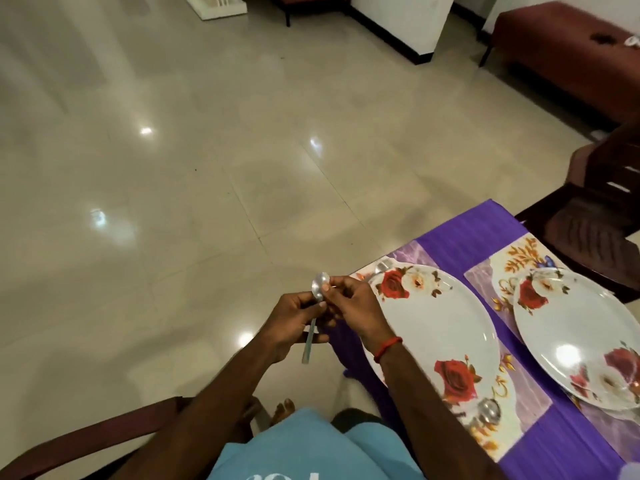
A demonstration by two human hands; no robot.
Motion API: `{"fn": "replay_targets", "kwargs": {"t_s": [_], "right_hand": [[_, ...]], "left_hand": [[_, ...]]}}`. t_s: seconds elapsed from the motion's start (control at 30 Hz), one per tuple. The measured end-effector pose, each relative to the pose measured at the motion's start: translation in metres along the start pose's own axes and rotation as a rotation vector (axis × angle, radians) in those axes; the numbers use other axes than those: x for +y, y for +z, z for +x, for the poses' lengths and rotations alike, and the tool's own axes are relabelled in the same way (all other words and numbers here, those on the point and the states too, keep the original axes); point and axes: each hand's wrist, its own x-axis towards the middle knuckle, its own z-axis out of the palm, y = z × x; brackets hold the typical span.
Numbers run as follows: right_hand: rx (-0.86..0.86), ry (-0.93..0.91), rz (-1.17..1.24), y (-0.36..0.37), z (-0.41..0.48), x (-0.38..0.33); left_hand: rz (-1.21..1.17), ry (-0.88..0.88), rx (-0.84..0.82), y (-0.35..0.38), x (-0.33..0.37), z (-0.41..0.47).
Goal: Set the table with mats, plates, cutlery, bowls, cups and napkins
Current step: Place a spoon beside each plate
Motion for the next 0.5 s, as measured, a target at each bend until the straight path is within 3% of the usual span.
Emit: {"fn": "replay_targets", "kwargs": {"t_s": [0.3,0.5], "right_hand": [[-0.071,0.024,-0.136,0.049,0.061,-0.014],[0.015,0.072,-0.034,0.052,0.120,-0.031]], "left_hand": [[-0.048,-0.011,0.080,-0.065,0.025,0.024],[-0.032,-0.023,0.047,-0.085,0.060,0.074]]}}
